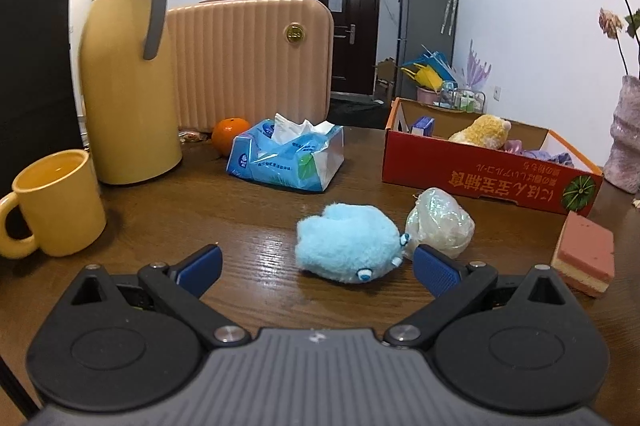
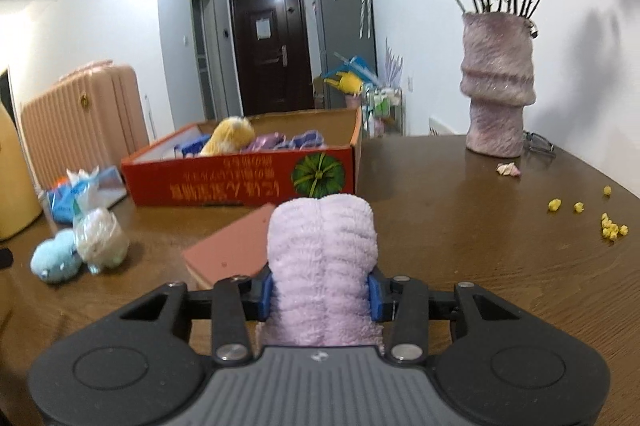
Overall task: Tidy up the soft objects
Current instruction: 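Grasp the light-blue plush with the left gripper while the right holds the towel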
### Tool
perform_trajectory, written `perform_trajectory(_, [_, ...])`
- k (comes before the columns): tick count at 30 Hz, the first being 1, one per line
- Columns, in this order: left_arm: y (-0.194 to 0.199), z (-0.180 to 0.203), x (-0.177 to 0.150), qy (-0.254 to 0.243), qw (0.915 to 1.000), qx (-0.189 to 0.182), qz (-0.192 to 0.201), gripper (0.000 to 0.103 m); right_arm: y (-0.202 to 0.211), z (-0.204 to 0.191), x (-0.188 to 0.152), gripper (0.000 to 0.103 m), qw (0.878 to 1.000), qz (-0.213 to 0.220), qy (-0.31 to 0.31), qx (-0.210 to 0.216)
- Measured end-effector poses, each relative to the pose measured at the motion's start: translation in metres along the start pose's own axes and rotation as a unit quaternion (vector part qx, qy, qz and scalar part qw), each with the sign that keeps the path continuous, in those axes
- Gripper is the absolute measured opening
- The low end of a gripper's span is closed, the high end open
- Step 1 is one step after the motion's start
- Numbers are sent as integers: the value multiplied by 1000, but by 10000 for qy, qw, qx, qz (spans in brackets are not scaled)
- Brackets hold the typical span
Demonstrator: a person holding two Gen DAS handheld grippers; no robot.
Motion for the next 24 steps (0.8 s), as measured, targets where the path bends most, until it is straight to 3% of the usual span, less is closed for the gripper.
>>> perform_trajectory(16, [-63,2,10,-795,9960,-193,-350,103,-7,14,-1,42,9994,-37,-213,-261])
perform_trajectory(24, [-81,-3,7,-835,9939,-288,-657,103,-11,15,-2,42,9992,-127,-255,-284])
Point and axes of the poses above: each gripper's, at about its wrist camera, not at the fingertips, and y roughly against the way its jaws point, z to its right, x to its top, the point moved 1 cm from there along -y, roughly the way its jaws point, and after that the axes turned 3 degrees about y, right-handed, at the moved point
